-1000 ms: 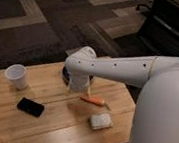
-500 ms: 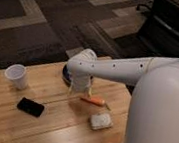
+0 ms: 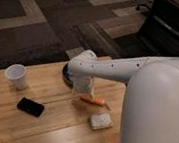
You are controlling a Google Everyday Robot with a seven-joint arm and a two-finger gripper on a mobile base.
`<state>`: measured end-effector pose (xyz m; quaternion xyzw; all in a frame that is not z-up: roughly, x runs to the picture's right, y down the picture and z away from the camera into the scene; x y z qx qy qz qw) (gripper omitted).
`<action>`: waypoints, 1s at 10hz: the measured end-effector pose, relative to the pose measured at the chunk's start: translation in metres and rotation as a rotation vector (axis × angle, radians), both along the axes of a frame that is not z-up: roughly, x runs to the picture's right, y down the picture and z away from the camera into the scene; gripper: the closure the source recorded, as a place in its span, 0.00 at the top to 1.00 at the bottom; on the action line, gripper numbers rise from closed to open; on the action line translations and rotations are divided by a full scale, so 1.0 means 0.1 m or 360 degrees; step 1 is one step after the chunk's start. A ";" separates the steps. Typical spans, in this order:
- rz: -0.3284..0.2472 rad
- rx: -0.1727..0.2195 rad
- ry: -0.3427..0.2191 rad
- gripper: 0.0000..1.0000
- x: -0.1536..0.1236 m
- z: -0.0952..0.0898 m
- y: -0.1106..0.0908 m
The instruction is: Drag the pepper across the table
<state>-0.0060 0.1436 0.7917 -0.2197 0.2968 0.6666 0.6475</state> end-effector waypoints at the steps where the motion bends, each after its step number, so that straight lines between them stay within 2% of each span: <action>1: -0.0008 0.0000 0.0035 0.65 0.04 0.01 -0.01; 3: -0.0035 0.0005 0.0094 0.65 0.09 0.05 -0.03; 10: -0.0046 0.0014 0.0189 0.65 0.19 0.13 0.02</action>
